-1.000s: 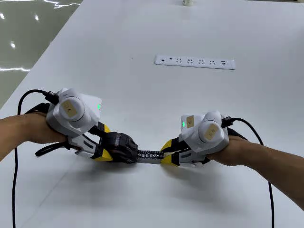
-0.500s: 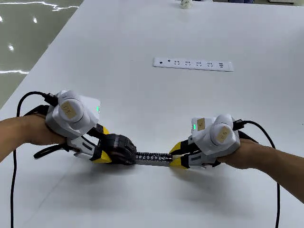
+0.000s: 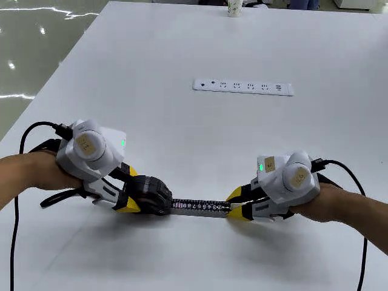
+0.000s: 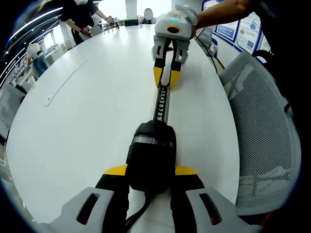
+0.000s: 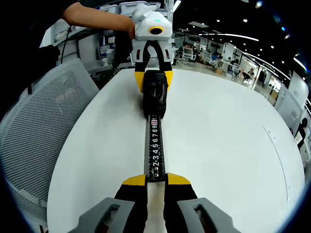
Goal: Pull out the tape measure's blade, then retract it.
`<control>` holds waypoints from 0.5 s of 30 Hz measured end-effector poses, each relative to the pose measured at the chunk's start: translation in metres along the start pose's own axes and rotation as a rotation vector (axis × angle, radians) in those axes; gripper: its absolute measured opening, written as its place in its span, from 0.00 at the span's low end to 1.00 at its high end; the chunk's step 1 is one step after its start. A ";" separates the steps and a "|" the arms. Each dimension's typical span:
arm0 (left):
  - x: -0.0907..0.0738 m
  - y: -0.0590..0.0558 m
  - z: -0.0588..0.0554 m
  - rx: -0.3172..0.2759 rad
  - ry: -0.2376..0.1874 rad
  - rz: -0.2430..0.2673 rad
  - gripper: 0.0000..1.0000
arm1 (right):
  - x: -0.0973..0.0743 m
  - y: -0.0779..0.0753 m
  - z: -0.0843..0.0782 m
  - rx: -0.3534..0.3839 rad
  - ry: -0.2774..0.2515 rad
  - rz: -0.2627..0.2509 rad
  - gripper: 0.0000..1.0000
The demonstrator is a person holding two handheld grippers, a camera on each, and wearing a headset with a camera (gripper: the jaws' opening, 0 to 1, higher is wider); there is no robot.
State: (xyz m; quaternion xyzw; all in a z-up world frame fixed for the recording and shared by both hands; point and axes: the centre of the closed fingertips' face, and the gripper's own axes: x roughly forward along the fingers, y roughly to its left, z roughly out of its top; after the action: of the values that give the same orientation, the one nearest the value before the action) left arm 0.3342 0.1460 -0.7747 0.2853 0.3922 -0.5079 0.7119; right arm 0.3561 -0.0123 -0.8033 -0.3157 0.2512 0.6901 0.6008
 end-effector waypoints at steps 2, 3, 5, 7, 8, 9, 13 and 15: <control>0.000 0.000 0.000 0.000 0.000 0.000 0.27 | -0.003 0.000 -0.003 0.001 0.002 -0.002 0.08; 0.000 0.000 0.000 0.000 0.000 -0.001 0.27 | -0.004 0.000 -0.004 0.001 0.004 -0.005 0.08; 0.000 0.000 0.000 -0.002 0.000 -0.001 0.27 | -0.007 0.000 -0.007 0.006 0.007 -0.008 0.08; 0.000 0.000 0.000 -0.002 0.000 -0.001 0.27 | -0.010 0.000 -0.010 0.009 0.009 -0.011 0.08; 0.000 0.000 0.000 -0.002 0.000 -0.001 0.27 | -0.011 0.000 -0.012 0.010 0.010 -0.012 0.08; 0.000 0.000 0.001 -0.002 0.000 -0.001 0.27 | -0.012 0.000 -0.013 0.012 0.012 -0.013 0.08; 0.000 0.000 0.001 -0.002 0.001 -0.002 0.27 | -0.017 0.000 -0.019 0.017 0.017 -0.018 0.08; 0.000 0.000 0.001 -0.002 0.001 -0.002 0.27 | -0.020 0.000 -0.022 0.020 0.021 -0.022 0.08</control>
State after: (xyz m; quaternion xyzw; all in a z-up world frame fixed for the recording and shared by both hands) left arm 0.3342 0.1453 -0.7748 0.2844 0.3933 -0.5081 0.7116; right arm 0.3607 -0.0418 -0.8038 -0.3199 0.2608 0.6777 0.6086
